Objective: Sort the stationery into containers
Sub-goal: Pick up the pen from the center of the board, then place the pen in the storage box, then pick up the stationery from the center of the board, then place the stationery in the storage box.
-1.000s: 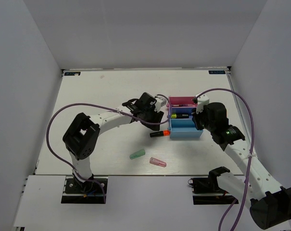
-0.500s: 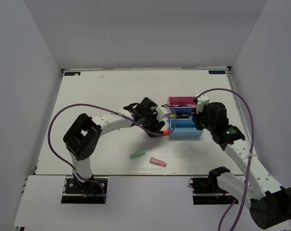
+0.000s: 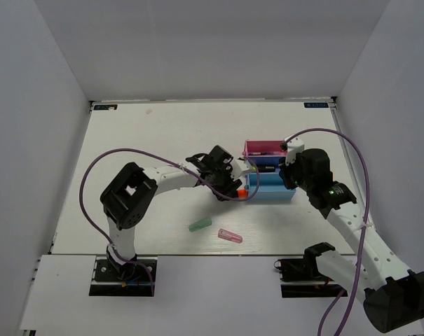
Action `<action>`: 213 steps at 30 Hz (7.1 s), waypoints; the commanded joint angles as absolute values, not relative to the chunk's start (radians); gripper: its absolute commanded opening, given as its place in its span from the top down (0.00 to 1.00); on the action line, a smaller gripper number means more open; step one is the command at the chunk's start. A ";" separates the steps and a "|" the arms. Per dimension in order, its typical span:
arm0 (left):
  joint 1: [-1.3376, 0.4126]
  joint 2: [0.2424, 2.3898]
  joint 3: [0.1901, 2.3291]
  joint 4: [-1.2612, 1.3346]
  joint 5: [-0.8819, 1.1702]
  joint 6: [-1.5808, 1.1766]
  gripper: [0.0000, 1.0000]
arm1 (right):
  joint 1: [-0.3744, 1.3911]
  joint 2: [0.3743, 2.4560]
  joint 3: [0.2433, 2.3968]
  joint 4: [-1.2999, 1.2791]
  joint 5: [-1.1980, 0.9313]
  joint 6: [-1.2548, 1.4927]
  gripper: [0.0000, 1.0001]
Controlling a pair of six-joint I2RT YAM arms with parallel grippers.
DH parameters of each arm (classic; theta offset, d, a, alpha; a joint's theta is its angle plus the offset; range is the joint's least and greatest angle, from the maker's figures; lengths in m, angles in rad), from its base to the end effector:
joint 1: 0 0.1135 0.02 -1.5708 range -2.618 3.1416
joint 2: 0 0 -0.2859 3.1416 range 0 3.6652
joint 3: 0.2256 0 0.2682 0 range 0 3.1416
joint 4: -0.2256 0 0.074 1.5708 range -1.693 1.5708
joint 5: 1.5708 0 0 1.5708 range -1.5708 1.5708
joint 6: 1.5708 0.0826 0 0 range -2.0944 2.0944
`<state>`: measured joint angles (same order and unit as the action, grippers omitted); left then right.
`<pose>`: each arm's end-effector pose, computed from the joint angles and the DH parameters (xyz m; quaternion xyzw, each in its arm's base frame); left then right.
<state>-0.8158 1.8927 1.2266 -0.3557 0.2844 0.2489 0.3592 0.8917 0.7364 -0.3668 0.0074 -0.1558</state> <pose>0.2799 -0.3313 0.1396 0.5167 0.8015 -0.2060 0.2195 0.2284 0.0851 0.2767 -0.2187 0.8376 0.0476 0.4984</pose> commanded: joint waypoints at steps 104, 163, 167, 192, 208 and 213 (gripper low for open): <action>-0.874 2.056 1.821 -0.348 0.178 0.169 0.66 | 0.304 0.735 0.647 -0.285 -0.037 -0.241 0.78; -0.907 0.828 0.633 -0.773 -0.206 -0.261 0.28 | 1.229 1.614 0.975 -0.606 -0.005 -0.306 1.00; -0.905 0.925 0.682 -0.750 -0.183 -0.213 0.23 | 1.207 1.447 1.032 -0.646 0.150 -0.406 1.00; -0.910 1.198 0.772 -0.566 -0.055 -0.158 0.13 | 0.668 1.146 0.755 -0.241 0.143 -1.106 1.00; -0.908 1.249 0.729 -0.525 -0.060 -0.101 0.12 | 0.606 1.175 0.808 -0.413 -0.032 -1.020 0.52; -0.910 1.256 0.704 -0.497 -0.052 -0.081 0.12 | 0.591 1.154 0.810 -0.390 -0.029 -0.974 0.45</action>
